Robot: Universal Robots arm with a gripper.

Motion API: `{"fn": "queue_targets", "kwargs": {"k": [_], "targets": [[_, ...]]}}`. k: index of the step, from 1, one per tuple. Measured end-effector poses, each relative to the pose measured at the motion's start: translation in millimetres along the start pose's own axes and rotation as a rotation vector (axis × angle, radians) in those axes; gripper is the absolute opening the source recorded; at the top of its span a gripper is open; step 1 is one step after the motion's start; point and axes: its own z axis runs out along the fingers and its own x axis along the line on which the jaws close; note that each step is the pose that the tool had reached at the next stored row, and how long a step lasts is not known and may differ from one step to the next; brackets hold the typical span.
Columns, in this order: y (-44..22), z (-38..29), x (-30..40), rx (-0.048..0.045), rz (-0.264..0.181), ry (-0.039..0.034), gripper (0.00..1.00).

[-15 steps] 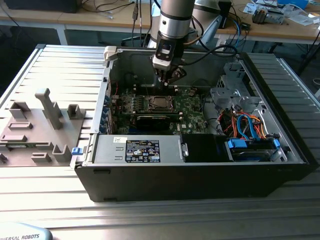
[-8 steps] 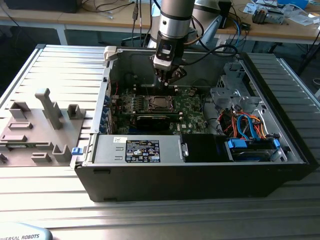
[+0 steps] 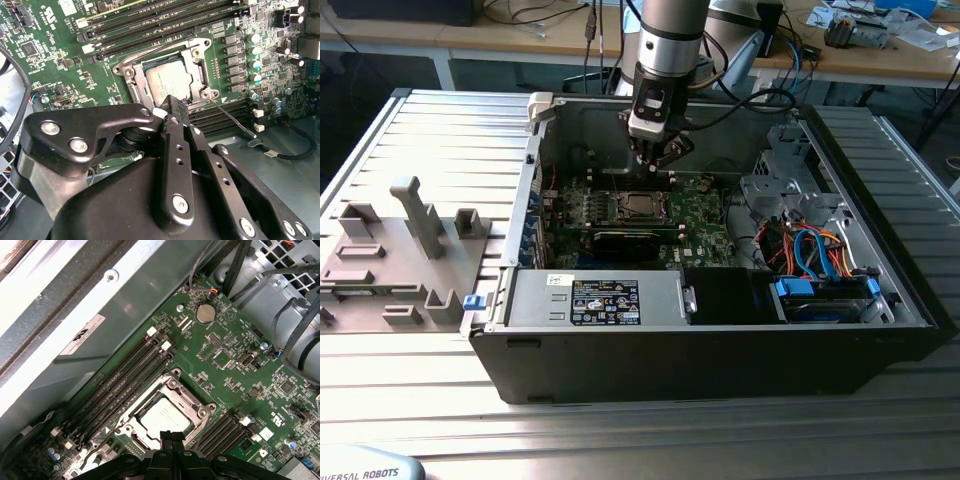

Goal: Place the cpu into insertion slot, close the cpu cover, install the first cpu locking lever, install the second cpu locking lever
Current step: 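Install the first cpu locking lever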

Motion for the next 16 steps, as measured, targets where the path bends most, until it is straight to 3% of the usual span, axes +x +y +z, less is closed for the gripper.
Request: {"fn": "queue_targets", "kwargs": {"k": [16], "targets": [[0.0, 0.0, 0.0, 0.0001, -0.042, -0.0027, 0.11]]}}
